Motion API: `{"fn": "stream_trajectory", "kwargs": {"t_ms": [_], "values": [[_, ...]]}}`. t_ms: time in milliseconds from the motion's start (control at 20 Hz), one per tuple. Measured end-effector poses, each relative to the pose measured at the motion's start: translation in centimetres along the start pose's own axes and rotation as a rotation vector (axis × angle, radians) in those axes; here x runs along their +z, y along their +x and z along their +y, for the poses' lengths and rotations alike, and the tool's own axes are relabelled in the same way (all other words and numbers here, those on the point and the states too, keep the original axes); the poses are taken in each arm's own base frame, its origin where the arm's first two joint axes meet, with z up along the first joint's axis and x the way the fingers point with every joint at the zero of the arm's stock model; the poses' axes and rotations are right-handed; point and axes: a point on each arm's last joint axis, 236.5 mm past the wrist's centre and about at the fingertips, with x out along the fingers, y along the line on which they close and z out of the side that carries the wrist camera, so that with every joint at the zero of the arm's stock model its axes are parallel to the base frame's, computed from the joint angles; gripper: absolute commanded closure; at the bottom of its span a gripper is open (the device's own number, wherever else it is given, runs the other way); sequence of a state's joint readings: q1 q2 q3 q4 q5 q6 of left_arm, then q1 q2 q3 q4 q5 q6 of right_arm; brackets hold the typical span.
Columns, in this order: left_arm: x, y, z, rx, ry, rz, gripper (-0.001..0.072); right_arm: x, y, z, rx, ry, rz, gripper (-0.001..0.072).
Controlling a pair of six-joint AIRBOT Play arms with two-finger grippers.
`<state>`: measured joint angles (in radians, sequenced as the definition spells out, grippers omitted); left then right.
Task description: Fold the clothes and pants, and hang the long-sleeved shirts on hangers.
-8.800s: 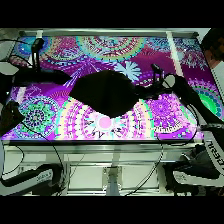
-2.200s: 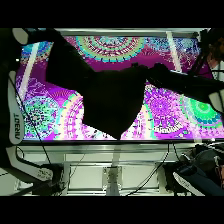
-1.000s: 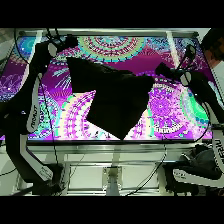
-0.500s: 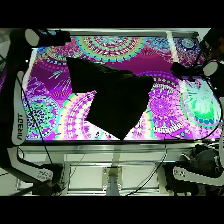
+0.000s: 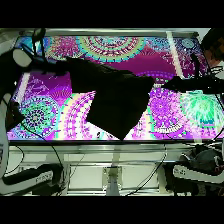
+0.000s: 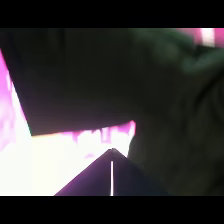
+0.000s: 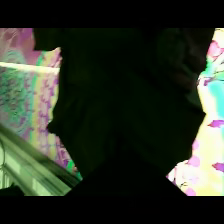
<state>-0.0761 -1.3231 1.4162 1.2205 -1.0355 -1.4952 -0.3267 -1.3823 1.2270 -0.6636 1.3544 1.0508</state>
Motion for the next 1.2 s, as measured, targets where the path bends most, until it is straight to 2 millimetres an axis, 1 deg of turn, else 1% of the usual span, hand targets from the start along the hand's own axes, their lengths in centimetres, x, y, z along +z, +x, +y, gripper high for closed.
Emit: {"fn": "stream_trajectory", "kwargs": {"t_ms": [150, 250, 300, 350, 400, 450, 500, 700, 850, 950, 1050, 1150, 1200], "values": [[-7.2, 0.4, -0.9, -0.075, -0.098, 0.091, 0.0704, -0.6, -0.1, 2.0, 0.099, -0.026, 0.018, 0.0694], [-11.2, 0.7, -1.8, -0.132, -0.155, 0.136, 0.0701, -0.8, -0.2, 2.9, 0.14, -0.039, 0.022, 0.0689], [-12.9, 0.9, -2.1, -0.153, -0.177, 0.154, 0.0656, -0.8, -0.2, 3.0, 0.148, -0.043, 0.02, 0.0665], [-14.1, 1.1, -2.2, -0.166, -0.199, 0.167, 0.0448, -0.6, -0.2, 3.2, 0.154, -0.044, 0.013, 0.0589], [-15.4, 1.4, -2.2, -0.172, -0.215, 0.191, 0.0208, -0.4, -0.2, 3.2, 0.155, -0.043, 0.004, 0.0398], [-16.3, 1.6, -2.3, -0.179, -0.23, 0.205, 0.0196, -0.3, -0.2, 3.1, 0.151, -0.038, -0.003, 0.0227], [-17.1, 1.9, -2.3, -0.183, -0.242, 0.221, 0.0196, 0.0, -0.2, 2.9, 0.145, -0.024, -0.014, 0.0186], [-19.1, 3.1, -2.0, -0.186, -0.269, 0.278, 0.0197, 0.5, -0.1, 2.6, 0.132, 0.016, -0.031, 0.0185], [-20.6, 4.4, -1.5, -0.183, -0.268, 0.332, 0.02, 0.4, -0.1, 2.6, 0.132, 0.035, -0.027, 0.0185], [-21.7, 5.5, -1.2, -0.188, -0.263, 0.371, 0.0207, 0.0, -0.2, 2.8, 0.141, 0.047, -0.009, 0.0185], [-22.4, 6.5, -1.4, -0.21, -0.275, 0.403, 0.0207, -0.3, -0.2, 3.0, 0.149, 0.057, 0.005, 0.0185], [-23.0, 7.3, -1.7, -0.238, -0.3, 0.428, 0.0236, -0.5, -0.2, 3.2, 0.155, 0.063, 0.016, 0.0185], [-23.3, 7.8, -1.8, -0.25, -0.311, 0.441, 0.0236, -0.6, -0.2, 3.2, 0.156, 0.068, 0.019, 0.0185]]}}
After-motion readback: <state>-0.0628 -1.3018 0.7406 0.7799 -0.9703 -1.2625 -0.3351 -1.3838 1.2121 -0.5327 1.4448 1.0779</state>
